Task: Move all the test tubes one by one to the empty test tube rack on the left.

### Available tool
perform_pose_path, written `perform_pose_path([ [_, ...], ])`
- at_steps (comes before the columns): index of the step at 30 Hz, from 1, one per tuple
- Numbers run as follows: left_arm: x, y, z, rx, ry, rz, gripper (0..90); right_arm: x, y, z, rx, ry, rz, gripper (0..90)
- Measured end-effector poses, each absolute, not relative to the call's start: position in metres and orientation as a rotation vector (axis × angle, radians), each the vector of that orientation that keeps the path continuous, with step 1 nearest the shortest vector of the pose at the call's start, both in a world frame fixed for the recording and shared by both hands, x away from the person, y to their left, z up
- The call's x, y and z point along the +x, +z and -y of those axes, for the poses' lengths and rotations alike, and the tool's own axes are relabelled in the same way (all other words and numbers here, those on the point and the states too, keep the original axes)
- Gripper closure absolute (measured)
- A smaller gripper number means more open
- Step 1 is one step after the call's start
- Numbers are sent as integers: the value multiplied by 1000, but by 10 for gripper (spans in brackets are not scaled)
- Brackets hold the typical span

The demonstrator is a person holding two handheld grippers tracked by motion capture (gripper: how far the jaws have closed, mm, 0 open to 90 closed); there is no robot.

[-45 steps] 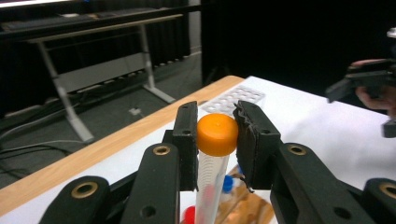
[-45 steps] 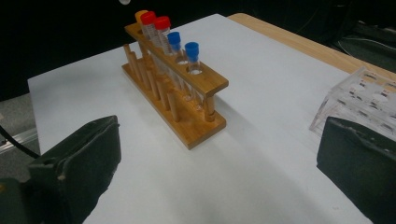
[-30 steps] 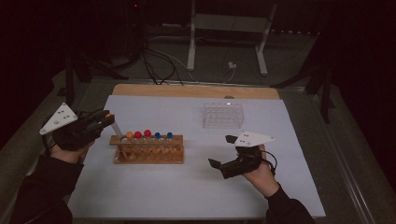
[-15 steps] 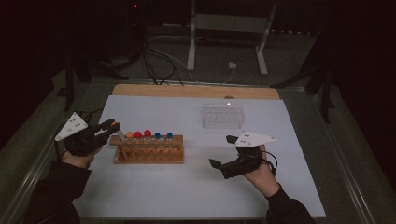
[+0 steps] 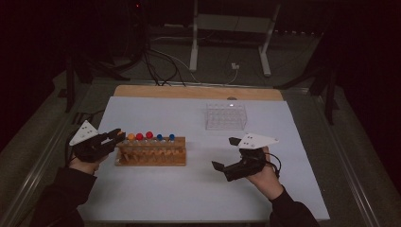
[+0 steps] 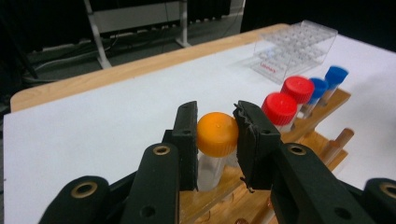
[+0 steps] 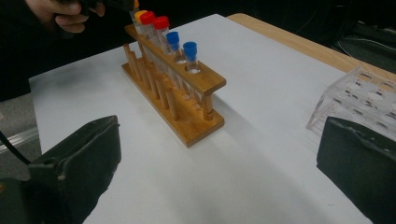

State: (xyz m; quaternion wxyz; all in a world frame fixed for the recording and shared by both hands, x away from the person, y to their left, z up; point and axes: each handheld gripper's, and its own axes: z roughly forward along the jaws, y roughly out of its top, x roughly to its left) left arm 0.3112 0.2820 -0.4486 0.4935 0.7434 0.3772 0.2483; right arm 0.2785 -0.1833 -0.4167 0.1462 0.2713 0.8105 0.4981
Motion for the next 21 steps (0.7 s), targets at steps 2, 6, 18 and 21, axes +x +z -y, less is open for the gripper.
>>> perform_pose_path([
  [2,312,-451,-281,1817,601,-919,717,278,-417,183,776,1424,-2334,0],
  [6,314,-455,-281,1841,588,-935,717,278,-417,183,778,1428,-2334,0],
  [18,303,-445,-280,1844,564,-892,440,278,-416,184,781,1429,-2330,0],
  [21,297,-442,-278,1855,549,-878,345,278,-417,185,782,1430,-2330,0],
])
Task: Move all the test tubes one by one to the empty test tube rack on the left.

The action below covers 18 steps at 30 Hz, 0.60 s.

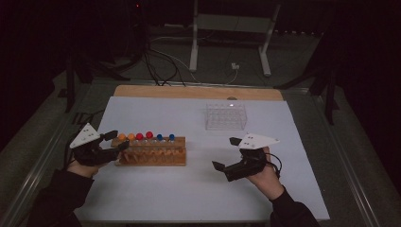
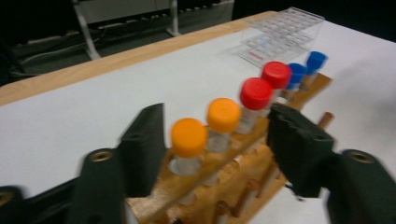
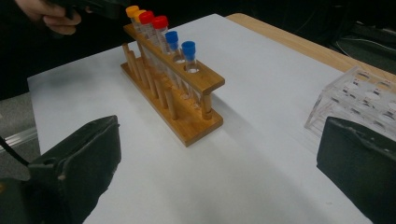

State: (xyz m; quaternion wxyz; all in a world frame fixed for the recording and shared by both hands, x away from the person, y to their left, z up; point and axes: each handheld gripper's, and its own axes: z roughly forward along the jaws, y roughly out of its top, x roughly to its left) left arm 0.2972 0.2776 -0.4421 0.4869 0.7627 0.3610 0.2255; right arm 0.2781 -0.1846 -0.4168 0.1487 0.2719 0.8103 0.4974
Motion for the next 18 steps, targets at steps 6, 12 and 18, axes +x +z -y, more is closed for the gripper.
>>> perform_pose_path([
  [6,283,-438,-267,1861,529,-857,191,278,-418,185,787,1432,-2328,0],
  [12,272,-438,-259,1876,468,-826,88,278,-418,185,790,1433,-2329,0],
  [18,264,-444,-254,1854,385,-789,18,279,-418,187,790,1437,-2324,0],
])
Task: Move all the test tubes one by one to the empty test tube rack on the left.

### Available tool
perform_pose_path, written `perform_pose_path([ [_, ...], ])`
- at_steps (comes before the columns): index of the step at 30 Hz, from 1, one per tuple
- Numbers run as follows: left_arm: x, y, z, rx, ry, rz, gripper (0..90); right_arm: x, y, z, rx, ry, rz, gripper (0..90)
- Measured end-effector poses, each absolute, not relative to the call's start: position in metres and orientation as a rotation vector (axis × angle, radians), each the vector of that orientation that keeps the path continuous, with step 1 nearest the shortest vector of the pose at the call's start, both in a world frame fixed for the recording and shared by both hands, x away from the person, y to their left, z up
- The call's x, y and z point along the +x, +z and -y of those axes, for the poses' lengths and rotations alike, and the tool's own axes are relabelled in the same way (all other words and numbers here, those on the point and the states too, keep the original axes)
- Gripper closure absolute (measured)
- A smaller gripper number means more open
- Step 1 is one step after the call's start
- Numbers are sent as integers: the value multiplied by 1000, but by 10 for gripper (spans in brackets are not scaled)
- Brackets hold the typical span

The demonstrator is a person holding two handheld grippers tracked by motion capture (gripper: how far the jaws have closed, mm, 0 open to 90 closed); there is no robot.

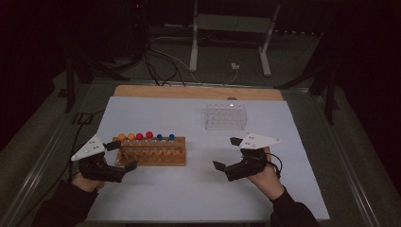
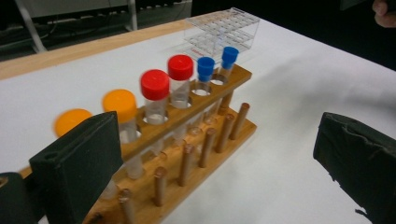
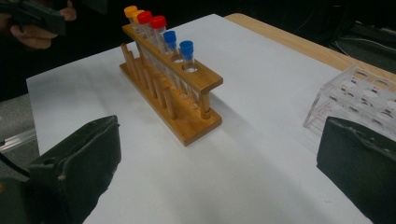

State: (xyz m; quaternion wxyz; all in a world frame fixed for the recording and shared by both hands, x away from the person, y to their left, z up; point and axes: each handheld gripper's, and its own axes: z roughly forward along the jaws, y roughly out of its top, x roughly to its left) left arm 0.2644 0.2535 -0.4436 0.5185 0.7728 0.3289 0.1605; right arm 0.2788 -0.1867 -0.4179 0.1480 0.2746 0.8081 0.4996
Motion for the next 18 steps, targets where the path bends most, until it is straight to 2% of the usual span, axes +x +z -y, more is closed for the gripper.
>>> perform_pose_path([
  [6,257,-457,-239,1874,337,-750,10,279,-419,187,792,1433,-2324,0],
  [18,244,-491,-216,1896,362,-728,10,279,-420,186,792,1436,-2324,0],
])
